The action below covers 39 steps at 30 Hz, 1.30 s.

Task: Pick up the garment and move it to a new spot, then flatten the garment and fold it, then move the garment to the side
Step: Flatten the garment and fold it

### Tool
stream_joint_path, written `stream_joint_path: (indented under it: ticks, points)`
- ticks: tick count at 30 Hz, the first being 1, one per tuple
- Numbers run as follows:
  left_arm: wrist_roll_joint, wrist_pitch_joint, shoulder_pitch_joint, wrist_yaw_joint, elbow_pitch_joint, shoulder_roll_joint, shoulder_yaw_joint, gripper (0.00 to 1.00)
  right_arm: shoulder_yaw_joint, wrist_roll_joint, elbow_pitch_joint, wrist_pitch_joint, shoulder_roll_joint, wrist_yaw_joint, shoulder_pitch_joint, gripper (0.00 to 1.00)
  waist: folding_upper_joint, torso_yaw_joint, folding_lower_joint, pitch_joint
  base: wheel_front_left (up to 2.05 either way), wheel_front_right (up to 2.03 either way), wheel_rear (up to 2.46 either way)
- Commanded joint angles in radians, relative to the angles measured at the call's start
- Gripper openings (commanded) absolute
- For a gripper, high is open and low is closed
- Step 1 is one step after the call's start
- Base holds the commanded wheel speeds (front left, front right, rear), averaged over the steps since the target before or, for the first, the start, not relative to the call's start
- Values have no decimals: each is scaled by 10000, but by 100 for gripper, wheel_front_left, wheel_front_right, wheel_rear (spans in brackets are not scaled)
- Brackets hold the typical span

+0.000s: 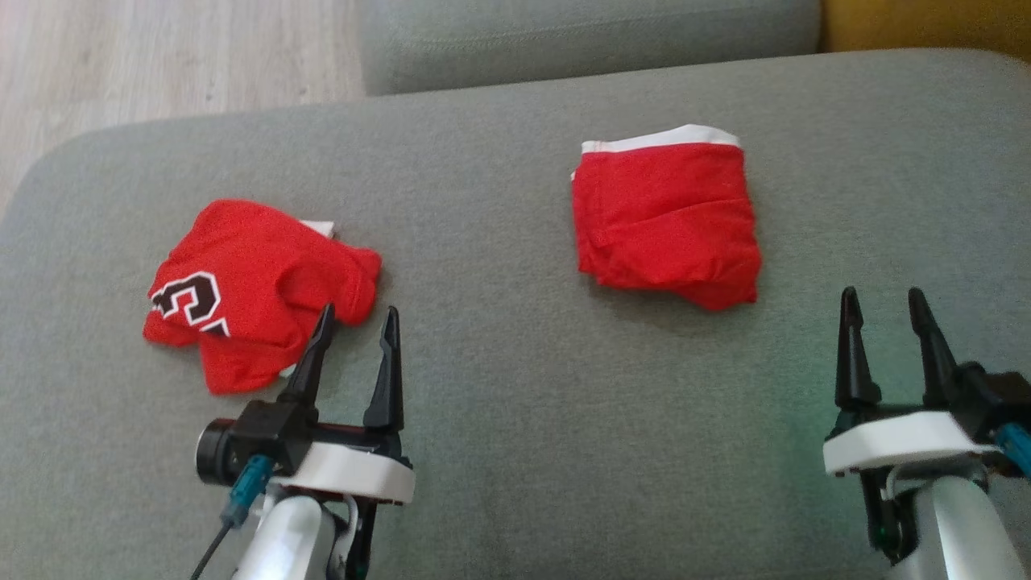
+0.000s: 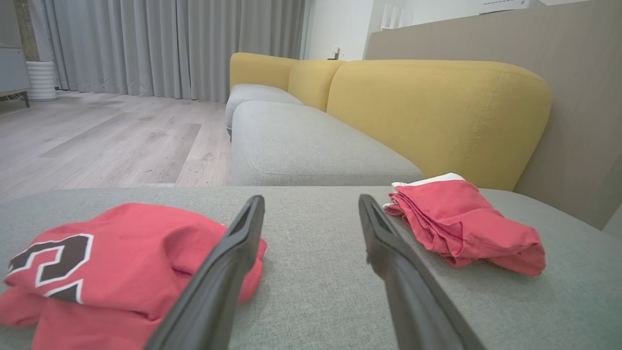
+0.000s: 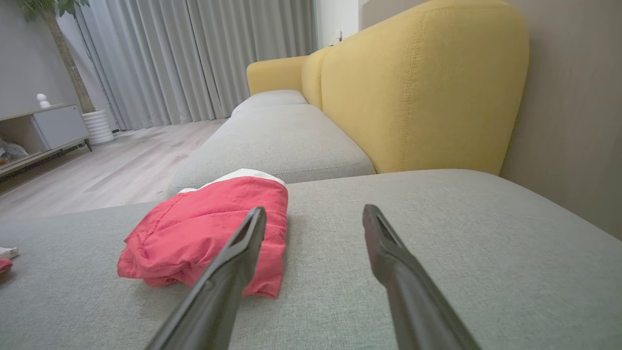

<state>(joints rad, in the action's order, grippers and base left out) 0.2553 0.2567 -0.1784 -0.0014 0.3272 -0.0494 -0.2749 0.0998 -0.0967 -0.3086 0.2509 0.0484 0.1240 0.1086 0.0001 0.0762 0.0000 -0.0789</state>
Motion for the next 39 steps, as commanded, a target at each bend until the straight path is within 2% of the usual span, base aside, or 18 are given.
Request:
stream_joint_path:
  ticks: [1,2,3,4,9,16,21,26,33,36,39]
  points:
    - [-68,51,-443,-41,-343,-27,253,100,-240,-5,376,108,19,67,483,100,-1,-180,0,-200,0,0,0]
    - [-82,51,-493,-50,-347,-25,229,100,-241,-20,350,108,19,67,595,76,-1,-262,0,-297,0,0,0]
    - [-101,51,-547,-60,-349,-23,202,100,-211,-26,322,108,19,67,746,3,-1,-345,0,-400,0,0,0]
    - [-123,51,-605,-68,-345,-21,175,100,-178,-25,276,97,19,67,928,0,-1,-431,0,-507,0,0,0]
    - [-169,51,-939,-79,-371,-16,100,100,29,335,-368,-335,19,67,2137,0,-1,-903,0,-1109,0,0,0]
    - [-117,51,-1359,-98,-364,-11,-139,100,786,1149,-2506,-797,19,67,4207,0,-1,-1604,0,-1880,0,0,0]
    - [-32,51,-1577,-46,-376,-10,-408,100,1795,2295,-4265,-685,19,67,5519,0,-1,-2055,0,-2253,0,0,0]
    - [65,51,-1713,25,-354,-10,-528,100,2536,3752,-6099,-1251,103,67,5931,0,-1,-2326,0,-2334,0,0,0]
    - [109,51,-1725,71,-249,-9,-505,100,2970,4341,-6445,-233,57,67,6523,0,-1,-2386,0,-2166,0,0,0]
    - [151,51,-1694,102,-255,-9,-548,100,2739,4240,-6453,9,29,67,6924,0,-1,-2406,0,-2079,0,0,0]
    - [211,51,-1694,122,-283,-9,-655,100,2095,3712,-6755,84,23,67,7281,0,-1,-2502,0,-2080,0,0,0]
